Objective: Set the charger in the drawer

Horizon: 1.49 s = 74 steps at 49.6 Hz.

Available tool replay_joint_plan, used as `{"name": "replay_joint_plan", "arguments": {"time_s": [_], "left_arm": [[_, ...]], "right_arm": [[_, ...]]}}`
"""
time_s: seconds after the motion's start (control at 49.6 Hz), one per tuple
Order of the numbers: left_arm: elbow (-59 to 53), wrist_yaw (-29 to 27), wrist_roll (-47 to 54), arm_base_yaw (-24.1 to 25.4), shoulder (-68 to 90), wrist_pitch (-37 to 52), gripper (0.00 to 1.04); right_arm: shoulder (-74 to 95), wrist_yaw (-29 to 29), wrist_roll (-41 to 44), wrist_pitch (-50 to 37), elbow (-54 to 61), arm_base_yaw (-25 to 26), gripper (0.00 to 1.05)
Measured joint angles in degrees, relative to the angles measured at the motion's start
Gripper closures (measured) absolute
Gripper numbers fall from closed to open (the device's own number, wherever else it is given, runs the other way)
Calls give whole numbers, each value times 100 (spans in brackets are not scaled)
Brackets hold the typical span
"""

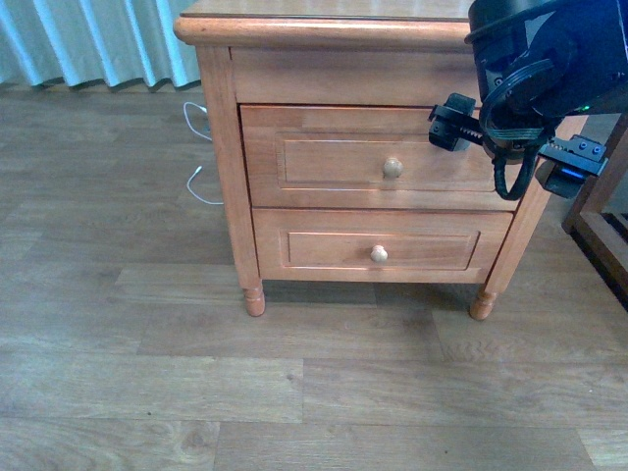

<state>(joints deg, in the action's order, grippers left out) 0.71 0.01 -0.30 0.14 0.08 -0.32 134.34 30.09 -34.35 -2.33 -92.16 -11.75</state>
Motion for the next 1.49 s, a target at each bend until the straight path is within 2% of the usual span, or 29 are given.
{"name": "replay_joint_plan", "arguments": {"time_s": [0.141,0.423,0.685,0.806,0.947,1.089,1.209,1.391,1.492], "left_arm": [[0,0,0,0,0,0,6],[0,0,0,0,0,0,6],[0,0,0,0,0,0,6],[0,0,0,0,0,0,6],[0,0,0,0,0,-2,6],[0,0,0,0,2,0,6],[0,0,0,0,0,0,6],[0,0,0,0,2,0,6],[0,-2,0,0,0,0,6]], "right_arm": [[-114,-107,-114,-212,275,28,8],[-1167,-1036,-107,-603,1526,116,8],[-2935,-2264,741,-597,2850,107,8],[-3941,-2645,1113,-428,3449,103,8],[-5198,-2957,1528,-190,4111,94,8],[-6478,-3023,1891,-61,4811,120,8],[-7831,-3073,2173,289,5506,343,8],[-10002,-3930,2083,1432,6168,1084,8],[-10566,-3904,1958,1469,6398,1521,8]]}}
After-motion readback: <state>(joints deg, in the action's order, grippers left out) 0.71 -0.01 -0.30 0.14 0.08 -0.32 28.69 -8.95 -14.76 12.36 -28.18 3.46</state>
